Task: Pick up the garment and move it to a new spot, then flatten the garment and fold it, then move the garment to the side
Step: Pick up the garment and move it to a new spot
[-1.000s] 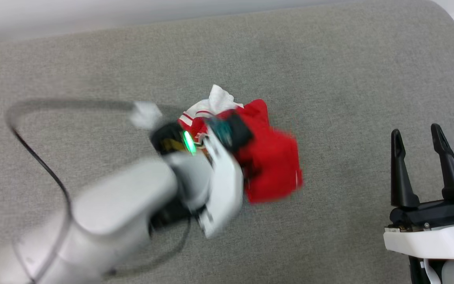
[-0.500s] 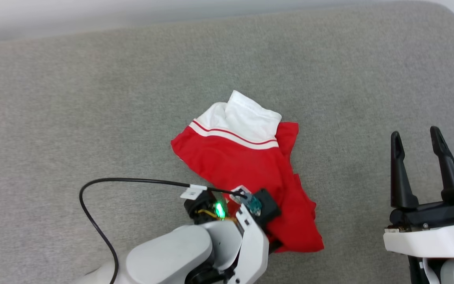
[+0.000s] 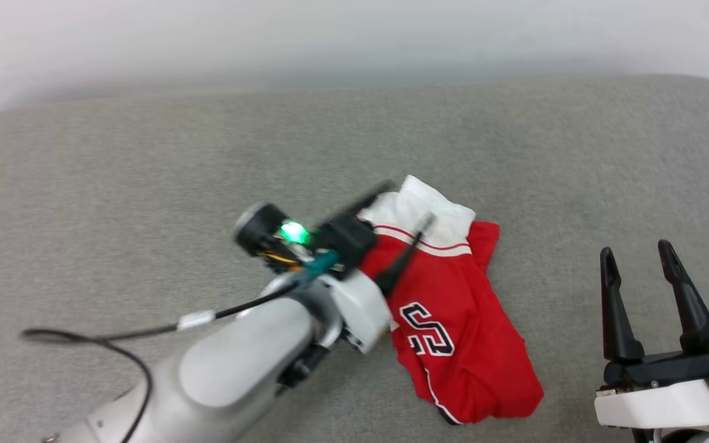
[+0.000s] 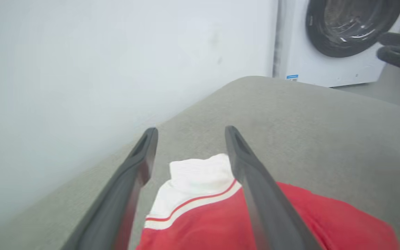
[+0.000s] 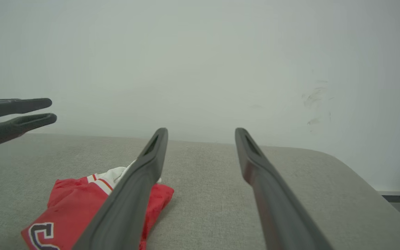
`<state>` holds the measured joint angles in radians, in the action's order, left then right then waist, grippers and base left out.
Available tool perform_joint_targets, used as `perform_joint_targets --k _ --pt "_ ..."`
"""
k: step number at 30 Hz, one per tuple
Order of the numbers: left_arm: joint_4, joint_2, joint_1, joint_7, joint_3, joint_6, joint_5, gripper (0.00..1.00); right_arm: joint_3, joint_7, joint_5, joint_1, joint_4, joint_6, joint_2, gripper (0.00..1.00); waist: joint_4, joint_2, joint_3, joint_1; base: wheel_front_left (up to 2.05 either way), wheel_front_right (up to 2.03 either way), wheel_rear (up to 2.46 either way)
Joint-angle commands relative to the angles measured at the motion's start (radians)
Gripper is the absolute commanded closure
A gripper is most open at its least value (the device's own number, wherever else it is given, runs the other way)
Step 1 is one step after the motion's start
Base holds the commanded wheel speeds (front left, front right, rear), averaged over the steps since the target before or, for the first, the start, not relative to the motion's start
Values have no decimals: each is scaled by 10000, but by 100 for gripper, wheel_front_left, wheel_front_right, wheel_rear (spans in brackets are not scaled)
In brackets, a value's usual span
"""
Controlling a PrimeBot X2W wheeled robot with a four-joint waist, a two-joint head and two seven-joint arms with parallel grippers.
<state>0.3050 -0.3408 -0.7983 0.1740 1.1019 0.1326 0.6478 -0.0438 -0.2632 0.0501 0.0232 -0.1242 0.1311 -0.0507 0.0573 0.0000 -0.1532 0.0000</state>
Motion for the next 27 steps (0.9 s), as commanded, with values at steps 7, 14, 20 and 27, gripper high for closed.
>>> perform_joint_targets --k 7,14,20,27 --pt "-231 -694 1227 899 -1536 1993 -462 0 -79 -24 -101 270 112 -7 11 0 -595 0 449 0 0 0 0" --pt "-1789 -1070 3295 918 -4026 3402 -1522 0 -126 -24 -65 426 190 -7 9 0 -806 0 596 0 0 0 0" --pt "-2519 -832 4944 913 -5647 3598 -2296 0 -185 -24 36 532 350 -7 8 0 -872 0 702 0 0 0 0" --pt "-2806 -66 6637 914 -7045 2984 -3323 0 -245 -24 460 684 706 -7 9 0 -881 0 875 0 0 0 0"
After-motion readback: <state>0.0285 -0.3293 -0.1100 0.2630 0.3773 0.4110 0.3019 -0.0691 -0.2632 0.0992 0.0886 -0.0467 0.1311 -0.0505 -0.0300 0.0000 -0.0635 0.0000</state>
